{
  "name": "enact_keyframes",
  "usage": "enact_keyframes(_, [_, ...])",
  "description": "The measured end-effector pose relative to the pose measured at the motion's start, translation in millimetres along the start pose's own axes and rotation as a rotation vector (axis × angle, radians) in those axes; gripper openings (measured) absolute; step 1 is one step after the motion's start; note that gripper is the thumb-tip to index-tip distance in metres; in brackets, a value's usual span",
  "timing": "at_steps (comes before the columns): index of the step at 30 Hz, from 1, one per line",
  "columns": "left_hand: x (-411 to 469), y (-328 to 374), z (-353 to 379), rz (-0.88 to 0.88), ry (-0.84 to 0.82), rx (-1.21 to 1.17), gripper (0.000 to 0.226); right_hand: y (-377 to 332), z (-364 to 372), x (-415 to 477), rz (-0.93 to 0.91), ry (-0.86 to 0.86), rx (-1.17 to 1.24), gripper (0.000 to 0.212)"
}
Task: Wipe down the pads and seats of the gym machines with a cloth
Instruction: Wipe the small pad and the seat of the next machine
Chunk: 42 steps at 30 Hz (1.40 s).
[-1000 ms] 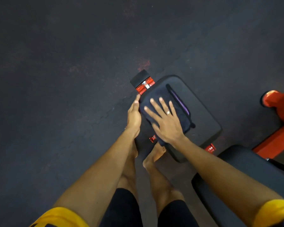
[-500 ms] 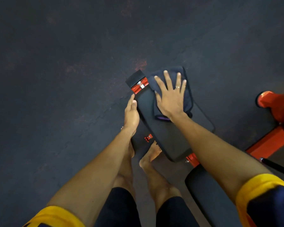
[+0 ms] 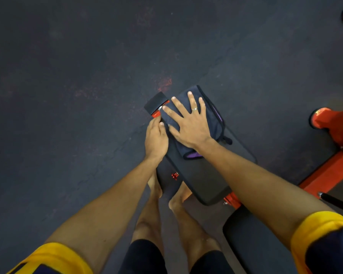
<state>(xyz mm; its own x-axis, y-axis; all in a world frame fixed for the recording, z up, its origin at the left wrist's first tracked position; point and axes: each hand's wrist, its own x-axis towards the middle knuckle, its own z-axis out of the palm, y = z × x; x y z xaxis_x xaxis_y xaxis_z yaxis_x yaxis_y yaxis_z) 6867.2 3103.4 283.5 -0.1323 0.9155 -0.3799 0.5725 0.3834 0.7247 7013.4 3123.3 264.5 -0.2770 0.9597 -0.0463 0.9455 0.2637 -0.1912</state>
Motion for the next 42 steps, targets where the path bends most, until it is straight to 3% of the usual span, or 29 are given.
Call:
enact_keyframes(6, [28,33,8,-0.022,-0.084,0.286,0.04,15,-20,44,0.372,-0.116,0.105,0.062])
enact_keyframes(10, [43,41,15,0.078,-0.198,0.415,0.047,35,-15,9,0.528,0.051,0.16,0.056])
enact_keyframes(14, [40,41,22,0.191,-0.111,0.577,0.046,41,-12,-23,0.619,0.078,0.147,0.056])
enact_keyframes(18, [40,39,31,0.19,-0.062,0.631,0.052,25,-12,13,0.757,0.169,0.179,0.048])
enact_keyframes(24, [43,43,30,0.153,-0.086,0.617,0.04,23,-14,32,0.561,0.088,0.197,0.045])
enact_keyframes(30, [41,47,27,0.167,-0.093,0.598,0.044,46,-10,-53,0.822,0.106,0.151,0.042])
enact_keyframes(34, [43,42,32,0.188,-0.067,0.602,0.048,23,-13,-3,1.006,0.139,0.227,0.038])
enact_keyframes(38, [49,40,34,0.212,-0.056,0.615,0.043,6,-13,29,0.919,0.2,0.31,0.046])
enact_keyframes(42, [46,38,28,0.391,-0.149,0.524,0.047,-13,-3,-31,0.805,0.258,0.199,0.06])
